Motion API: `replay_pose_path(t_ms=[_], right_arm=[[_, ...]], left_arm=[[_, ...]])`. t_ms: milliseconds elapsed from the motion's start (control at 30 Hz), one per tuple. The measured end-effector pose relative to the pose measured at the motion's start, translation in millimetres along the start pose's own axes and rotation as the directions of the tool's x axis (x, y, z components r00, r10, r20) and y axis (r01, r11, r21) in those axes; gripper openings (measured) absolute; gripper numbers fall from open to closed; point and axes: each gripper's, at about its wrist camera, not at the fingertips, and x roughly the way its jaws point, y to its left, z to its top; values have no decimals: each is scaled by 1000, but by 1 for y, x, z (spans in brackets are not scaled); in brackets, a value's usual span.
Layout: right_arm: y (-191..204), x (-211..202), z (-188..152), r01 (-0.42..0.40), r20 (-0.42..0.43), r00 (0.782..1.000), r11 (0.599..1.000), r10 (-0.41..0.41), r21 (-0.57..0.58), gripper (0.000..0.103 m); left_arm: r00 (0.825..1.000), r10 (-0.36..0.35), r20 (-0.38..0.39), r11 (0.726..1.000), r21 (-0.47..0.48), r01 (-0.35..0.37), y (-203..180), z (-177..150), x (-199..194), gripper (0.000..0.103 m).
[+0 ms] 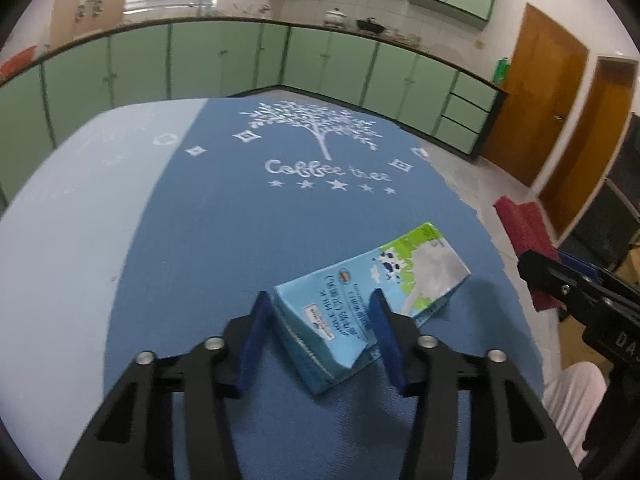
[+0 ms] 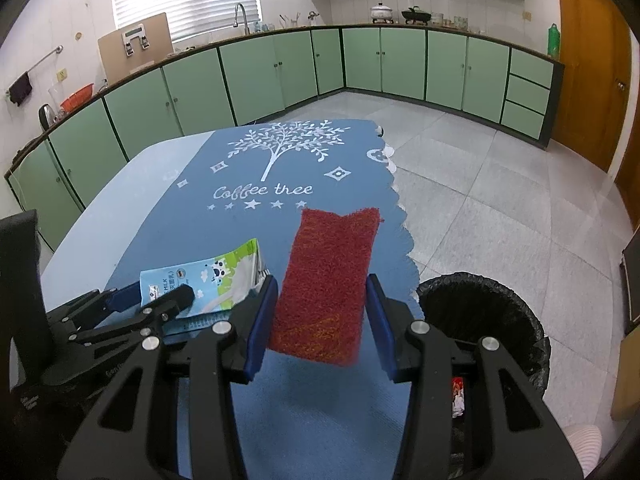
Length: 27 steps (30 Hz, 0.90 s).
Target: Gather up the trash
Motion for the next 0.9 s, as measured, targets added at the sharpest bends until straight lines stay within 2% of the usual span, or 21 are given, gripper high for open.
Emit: replay_pose_path(t_ms=[167,467,600,733,800,867,900], right_arm=[[-2,0,0,1,-1,1000,1000,-1,3,43],[-6,-3,1,0,11,1000,1000,0,5,43],[-4,-4,0,-2,14,1000,1000,2,5,43],[-1,-6,-3,-8,13,1000,1000,8,-3,43],[0,-7,-3,-8,14,1000,1000,8,-8,43],[-1,-8,-3,-9,14,1000,1000,9,-9,43],[0,-8,-3,-6,16,1000,1000,7,-10,43]], left_arm=[[1000,20,18,998,-52,-19,2,-1,-8,29],[996,50,76,994,-105,-42,3,-2,-28,21],[995,68,67,992,-109,-60,6,-7,-30,21],[998,55,44,992,-119,-50,9,-14,-28,21],[999,42,26,992,-118,-39,9,-15,-28,26],[999,32,10,991,-128,-30,9,-17,-26,40],[1000,30,5,990,-135,-29,10,-18,-26,43]])
